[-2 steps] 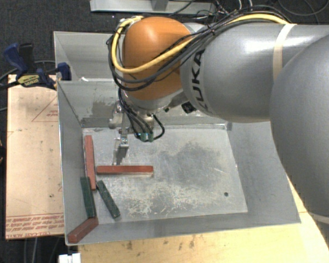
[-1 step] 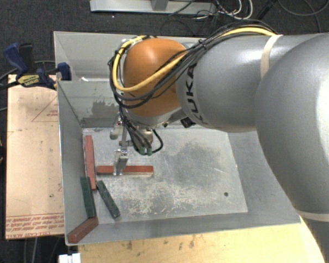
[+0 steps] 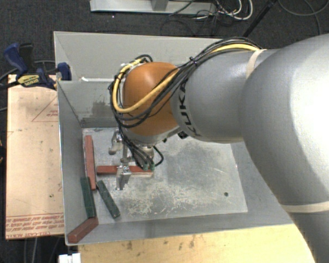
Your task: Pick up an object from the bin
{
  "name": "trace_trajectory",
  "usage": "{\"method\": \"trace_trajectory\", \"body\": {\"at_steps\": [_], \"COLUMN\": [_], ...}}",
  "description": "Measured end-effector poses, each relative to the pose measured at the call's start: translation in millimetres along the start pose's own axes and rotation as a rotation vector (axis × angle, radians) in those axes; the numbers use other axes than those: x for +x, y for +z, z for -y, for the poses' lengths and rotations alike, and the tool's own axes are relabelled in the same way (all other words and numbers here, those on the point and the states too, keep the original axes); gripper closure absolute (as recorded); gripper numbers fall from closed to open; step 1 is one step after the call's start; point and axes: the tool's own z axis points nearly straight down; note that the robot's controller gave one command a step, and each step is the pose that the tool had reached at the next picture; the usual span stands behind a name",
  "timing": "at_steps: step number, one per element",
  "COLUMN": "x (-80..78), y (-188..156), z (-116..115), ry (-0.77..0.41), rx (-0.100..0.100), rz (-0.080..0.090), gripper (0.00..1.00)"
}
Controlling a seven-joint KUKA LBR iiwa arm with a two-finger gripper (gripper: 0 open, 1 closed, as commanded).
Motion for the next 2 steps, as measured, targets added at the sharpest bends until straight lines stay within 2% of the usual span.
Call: {"method": "trace_trajectory", "body": {"at_steps": [1, 2], "x": [-28.2, -28.2], "y": [40.1, 40.1], "z": [27.0, 27.0], "ry": [-0.027, -0.027], "rx": [-0.008, -0.008], "rz": [0.016, 0.016], "gripper": [1.0, 1.0]}}
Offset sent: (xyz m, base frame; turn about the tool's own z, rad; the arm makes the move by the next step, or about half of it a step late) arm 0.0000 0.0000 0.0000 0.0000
